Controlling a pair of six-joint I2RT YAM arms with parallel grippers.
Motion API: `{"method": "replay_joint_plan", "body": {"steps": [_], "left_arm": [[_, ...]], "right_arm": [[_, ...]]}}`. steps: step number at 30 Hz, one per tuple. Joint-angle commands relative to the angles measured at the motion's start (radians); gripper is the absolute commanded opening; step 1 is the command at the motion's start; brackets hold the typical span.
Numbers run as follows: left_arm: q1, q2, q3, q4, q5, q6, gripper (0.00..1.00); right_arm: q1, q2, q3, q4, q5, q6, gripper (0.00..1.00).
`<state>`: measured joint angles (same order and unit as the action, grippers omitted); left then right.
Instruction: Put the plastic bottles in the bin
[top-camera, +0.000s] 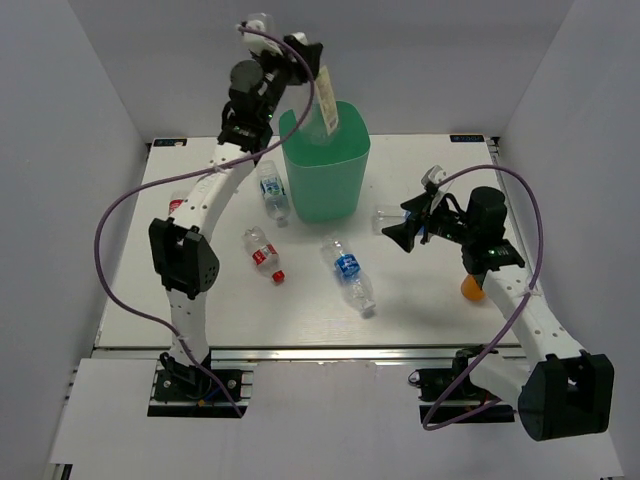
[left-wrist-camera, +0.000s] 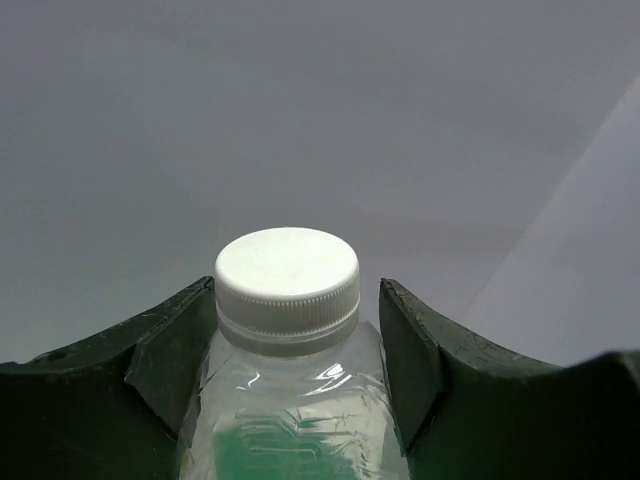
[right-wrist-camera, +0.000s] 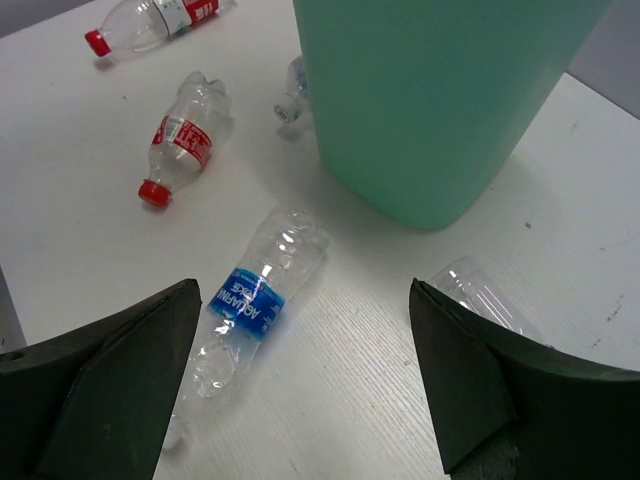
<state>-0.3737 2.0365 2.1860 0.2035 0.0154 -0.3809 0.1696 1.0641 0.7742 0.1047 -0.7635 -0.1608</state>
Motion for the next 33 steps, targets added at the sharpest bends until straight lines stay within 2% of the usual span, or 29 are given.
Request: {"method": "replay_joint_plan", "body": {"steps": [1, 5, 6, 7, 9, 10, 13, 15, 16, 18, 21, 23, 24, 26, 27, 29, 30, 31, 33], "left_arm": [[-0.062, -0.059, -0.093, 0.103, 0.001, 0.068, 0.06], [-0.097, -0.094, -0.198, 0.108, -0.048, 0.114, 0.15], [-0.099, -0.102, -0.222, 0.117, -0.046, 0.128, 0.22], [-0.102, -0.111, -0.257, 0.12, -0.055, 0.137, 0.54], [-0.11, -0.128, -0.276, 0.119, -0.08, 0.155, 0.77], [-0.11, -0.134, -0.281, 0.111, -0.097, 0.157, 0.98], [-0.113, -0.153, -0.269, 0.067, -0.104, 0.163, 0.98], [-0.113, -0.157, -0.203, 0.005, -0.101, 0.175, 0.98], [-0.113, -0.159, -0.177, -0.059, -0.11, 0.181, 0.98], [-0.113, -0.183, -0.132, -0.122, -0.138, 0.188, 0.98], [-0.113, -0.242, -0.19, -0.159, -0.222, 0.191, 0.98], [-0.113, -0.347, -0.283, -0.151, -0.3, 0.179, 0.98], [-0.113, -0.39, -0.404, -0.135, -0.325, 0.171, 0.98], [-0.113, -0.542, -0.547, -0.107, -0.36, 0.162, 0.98], [-0.113, -0.594, -0.677, -0.114, -0.412, 0.146, 0.98], [-0.113, -0.744, -0.796, -0.151, -0.48, 0.094, 0.98], [-0.113, -0.792, -0.854, -0.197, -0.556, 0.067, 0.98], [-0.113, -0.838, -0.965, -0.238, -0.595, 0.035, 0.98], [-0.111, -0.949, -1.069, -0.342, -0.676, -0.077, 0.98]], "right_arm": [[0.031, -0.003, -0.027, 0.026, 0.038, -0.036, 0.89], [0.123, 0.059, -0.016, 0.007, 0.117, -0.046, 0.89], [0.149, 0.072, -0.006, -0.017, 0.207, -0.06, 0.89], [0.206, 0.101, 0.014, -0.031, 0.254, -0.068, 0.89], [0.267, 0.157, 0.03, -0.042, 0.378, -0.045, 0.89], [0.281, 0.18, 0.045, -0.043, 0.403, -0.034, 0.89], [0.344, 0.267, 0.06, -0.043, 0.528, 0.0, 0.89], [0.39, 0.334, 0.092, -0.06, 0.623, 0.007, 0.89], [0.393, 0.365, 0.121, -0.136, 0.624, 0.048, 0.89], [0.41, 0.437, 0.177, -0.175, 0.635, 0.081, 0.89], [0.47, 0.482, 0.165, -0.137, 0.72, 0.101, 0.89], [0.495, 0.496, 0.151, -0.087, 0.736, 0.134, 0.89], [0.511, 0.51, 0.143, -0.077, 0.742, 0.147, 0.89], [0.53, 0.523, 0.14, -0.057, 0.756, 0.182, 0.89], [0.551, 0.536, 0.139, -0.056, 0.759, 0.184, 0.89], [0.57, 0.546, 0.137, -0.046, 0.815, 0.191, 0.89], [0.582, 0.559, 0.138, -0.04, 0.825, 0.193, 0.89], [0.587, 0.568, 0.145, -0.04, 0.842, 0.199, 0.89], [0.59, 0.598, 0.154, -0.054, 0.9, 0.217, 0.89]]}}
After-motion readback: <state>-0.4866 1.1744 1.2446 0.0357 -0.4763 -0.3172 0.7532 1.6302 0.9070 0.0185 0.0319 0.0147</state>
